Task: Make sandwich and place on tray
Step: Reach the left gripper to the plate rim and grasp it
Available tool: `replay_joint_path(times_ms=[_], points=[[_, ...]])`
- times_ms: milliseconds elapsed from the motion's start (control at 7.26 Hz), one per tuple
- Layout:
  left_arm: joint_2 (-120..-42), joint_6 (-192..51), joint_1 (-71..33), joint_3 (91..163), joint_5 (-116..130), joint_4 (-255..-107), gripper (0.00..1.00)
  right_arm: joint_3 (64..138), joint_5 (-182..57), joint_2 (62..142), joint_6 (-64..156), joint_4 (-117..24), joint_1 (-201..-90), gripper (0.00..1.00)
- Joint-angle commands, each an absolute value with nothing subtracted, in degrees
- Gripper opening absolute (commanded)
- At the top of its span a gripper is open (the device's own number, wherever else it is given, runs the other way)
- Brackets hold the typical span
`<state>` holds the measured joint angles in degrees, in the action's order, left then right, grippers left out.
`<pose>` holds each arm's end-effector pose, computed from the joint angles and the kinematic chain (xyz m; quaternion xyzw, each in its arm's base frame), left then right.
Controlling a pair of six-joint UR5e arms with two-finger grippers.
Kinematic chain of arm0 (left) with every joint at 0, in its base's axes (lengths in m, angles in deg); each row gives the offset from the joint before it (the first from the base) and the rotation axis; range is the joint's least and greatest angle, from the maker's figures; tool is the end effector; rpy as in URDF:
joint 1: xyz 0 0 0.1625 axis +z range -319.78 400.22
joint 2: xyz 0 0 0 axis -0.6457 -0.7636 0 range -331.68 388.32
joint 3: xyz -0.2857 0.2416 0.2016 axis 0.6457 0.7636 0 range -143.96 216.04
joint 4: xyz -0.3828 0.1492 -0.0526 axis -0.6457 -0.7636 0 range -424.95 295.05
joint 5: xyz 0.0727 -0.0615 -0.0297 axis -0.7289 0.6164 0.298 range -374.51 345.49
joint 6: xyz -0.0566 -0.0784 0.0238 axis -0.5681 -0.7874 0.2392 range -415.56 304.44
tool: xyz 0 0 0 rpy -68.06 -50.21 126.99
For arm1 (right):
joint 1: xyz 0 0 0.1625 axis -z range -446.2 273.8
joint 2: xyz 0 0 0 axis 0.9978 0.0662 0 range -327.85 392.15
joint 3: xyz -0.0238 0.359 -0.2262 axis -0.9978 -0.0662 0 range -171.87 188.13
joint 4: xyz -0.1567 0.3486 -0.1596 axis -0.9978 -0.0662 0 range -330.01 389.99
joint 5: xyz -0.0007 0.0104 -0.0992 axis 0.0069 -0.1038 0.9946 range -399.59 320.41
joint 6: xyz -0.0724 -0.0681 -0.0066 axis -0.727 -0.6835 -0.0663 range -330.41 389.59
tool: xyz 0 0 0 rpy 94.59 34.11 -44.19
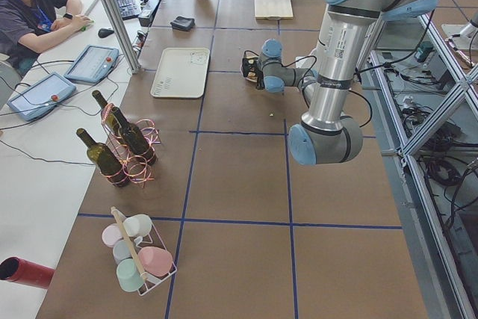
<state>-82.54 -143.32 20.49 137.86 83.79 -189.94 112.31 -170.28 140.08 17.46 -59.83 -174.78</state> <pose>0.5345 -0.3180 0.2930 0.0468 0.5567 -0.0861 0.8249 0.0595 -0.3570 0.6742 0.0033 -0.3487 -0.0998 0.9319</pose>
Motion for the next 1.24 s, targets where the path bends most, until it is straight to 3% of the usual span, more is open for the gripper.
replay_joint_path(times_ms=[0,275,551,826,1102], points=[[-84.61,-143.45,21.67,135.45,83.05,-189.93,0.65,112.28,-170.20,140.08,17.46,-59.83,-174.80,1.00],[-84.88,-143.45,22.90,135.18,83.05,-190.02,0.33,112.11,-170.19,140.17,17.46,-59.83,-174.80,1.00],[-84.97,-143.37,23.08,134.74,83.14,-190.20,0.27,112.02,-170.19,140.17,17.46,-59.83,-174.80,1.00],[-85.14,-143.28,23.08,134.65,83.14,-190.20,0.00,111.85,-170.19,140.08,17.46,-59.83,-174.80,1.00],[-85.49,-142.84,23.08,135.70,83.57,-190.28,0.00,111.41,-170.19,140.08,17.46,-59.83,-174.80,1.00]])
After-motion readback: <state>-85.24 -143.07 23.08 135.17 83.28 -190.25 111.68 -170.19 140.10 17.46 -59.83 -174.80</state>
